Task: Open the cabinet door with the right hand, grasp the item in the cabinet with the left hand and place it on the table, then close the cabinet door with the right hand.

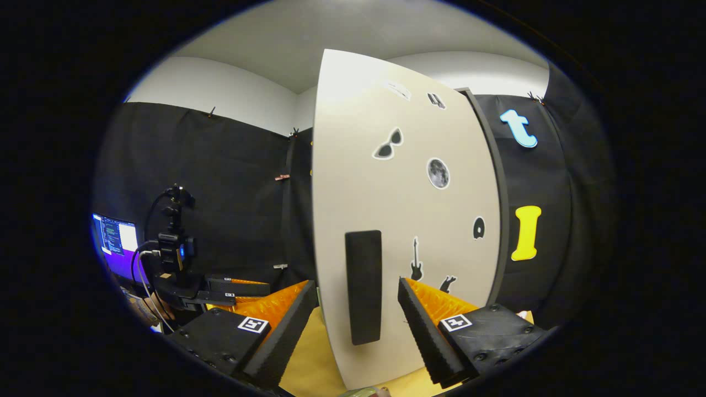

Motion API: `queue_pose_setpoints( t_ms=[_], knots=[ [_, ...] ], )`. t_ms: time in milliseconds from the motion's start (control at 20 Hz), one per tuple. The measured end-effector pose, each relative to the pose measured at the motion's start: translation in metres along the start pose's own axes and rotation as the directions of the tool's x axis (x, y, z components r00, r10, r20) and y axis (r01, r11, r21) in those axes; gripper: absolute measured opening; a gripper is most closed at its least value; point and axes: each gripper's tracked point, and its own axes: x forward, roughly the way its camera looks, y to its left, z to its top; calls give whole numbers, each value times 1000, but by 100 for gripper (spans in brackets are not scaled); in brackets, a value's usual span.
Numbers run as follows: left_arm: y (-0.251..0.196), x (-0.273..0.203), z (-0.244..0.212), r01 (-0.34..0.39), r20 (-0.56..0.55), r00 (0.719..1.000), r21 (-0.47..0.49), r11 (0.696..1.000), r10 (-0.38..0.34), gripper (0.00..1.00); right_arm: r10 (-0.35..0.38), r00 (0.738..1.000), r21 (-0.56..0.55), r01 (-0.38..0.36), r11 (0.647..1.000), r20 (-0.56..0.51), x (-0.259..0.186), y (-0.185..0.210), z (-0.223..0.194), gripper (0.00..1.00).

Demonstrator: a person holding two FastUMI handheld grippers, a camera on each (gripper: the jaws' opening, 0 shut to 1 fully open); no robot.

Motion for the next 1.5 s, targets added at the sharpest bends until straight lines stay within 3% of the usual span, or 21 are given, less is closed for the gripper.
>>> queue_pose_setpoints(
  t_ms=[150,250,450,550,900,1500],
  knots=[
    [16,-4,1,-12,6,1000,23,1000,12,93,-74,997,-60,75,995,12,-2,-9,-1,97],
    [8,-1,2,12,20,1000,7,1000,-12,95,-163,986,-84,164,983,10,-16,-25,-5,98],
    [-15,14,11,52,43,998,-7,999,-52,93,-353,935,-99,354,930,27,-32,-79,-7,98],
    [-31,19,18,74,59,996,-15,997,-73,95,-400,916,-84,399,913,4,-37,-94,-14,98],
    [-66,34,29,58,63,996,35,998,-60,95,-454,891,-56,454,889,15,-64,-126,-15,98],
    [-89,40,36,55,96,994,-19,998,-52,95,-391,920,-51,390,919,-18,-58,-136,-19,98]
  ],
)
